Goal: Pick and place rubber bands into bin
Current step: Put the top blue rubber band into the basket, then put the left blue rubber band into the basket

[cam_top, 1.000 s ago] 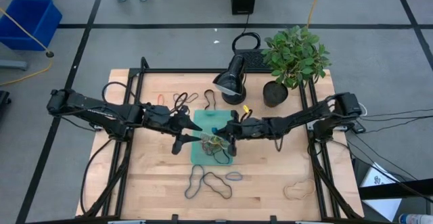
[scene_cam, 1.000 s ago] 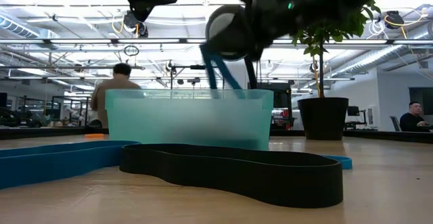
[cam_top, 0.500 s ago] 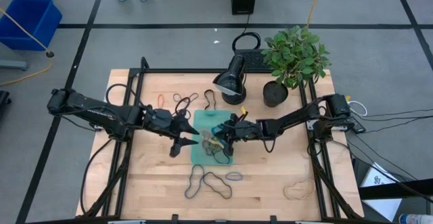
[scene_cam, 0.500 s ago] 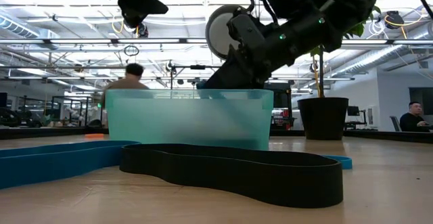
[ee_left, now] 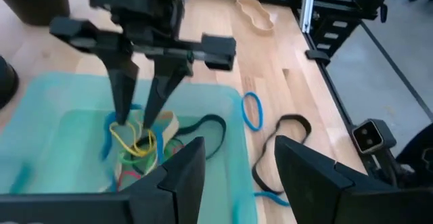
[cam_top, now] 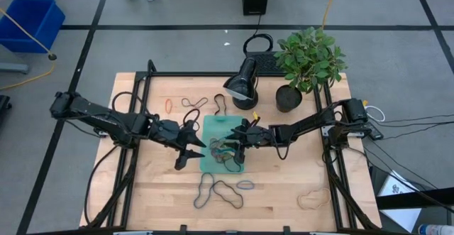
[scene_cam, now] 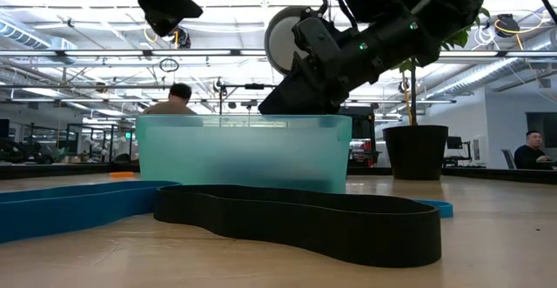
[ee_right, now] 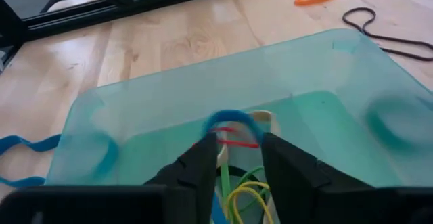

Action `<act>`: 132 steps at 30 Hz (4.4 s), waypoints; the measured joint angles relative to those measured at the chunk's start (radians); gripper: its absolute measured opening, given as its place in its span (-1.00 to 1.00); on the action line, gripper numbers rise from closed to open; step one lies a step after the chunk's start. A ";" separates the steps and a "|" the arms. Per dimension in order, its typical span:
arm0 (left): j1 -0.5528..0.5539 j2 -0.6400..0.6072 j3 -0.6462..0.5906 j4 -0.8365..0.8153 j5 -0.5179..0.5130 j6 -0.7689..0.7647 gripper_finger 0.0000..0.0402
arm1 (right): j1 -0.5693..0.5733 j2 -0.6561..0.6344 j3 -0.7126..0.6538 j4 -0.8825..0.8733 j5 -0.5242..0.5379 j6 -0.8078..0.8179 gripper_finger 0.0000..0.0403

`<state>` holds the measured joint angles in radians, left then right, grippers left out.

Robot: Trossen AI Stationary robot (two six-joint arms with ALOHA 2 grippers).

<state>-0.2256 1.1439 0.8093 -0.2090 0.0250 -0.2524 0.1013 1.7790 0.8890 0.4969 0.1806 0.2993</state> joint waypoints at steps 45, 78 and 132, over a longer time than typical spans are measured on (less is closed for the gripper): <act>-0.356 0.784 0.512 -0.604 -0.042 -0.943 -0.07 | -0.004 -0.139 -0.001 -0.196 0.000 -0.237 -0.23; -0.258 0.827 0.506 -0.519 0.053 -0.963 -0.07 | -0.004 -0.139 -0.001 -0.212 0.000 -0.297 -0.25; -0.253 0.257 0.500 -0.782 0.030 -0.729 -0.98 | -0.001 -0.166 0.000 -0.214 -0.002 -0.277 -0.25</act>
<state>-0.4782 1.4005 1.3098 -0.9908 0.0547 -0.9811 0.1002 1.6126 0.8889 0.2827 0.1782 0.0218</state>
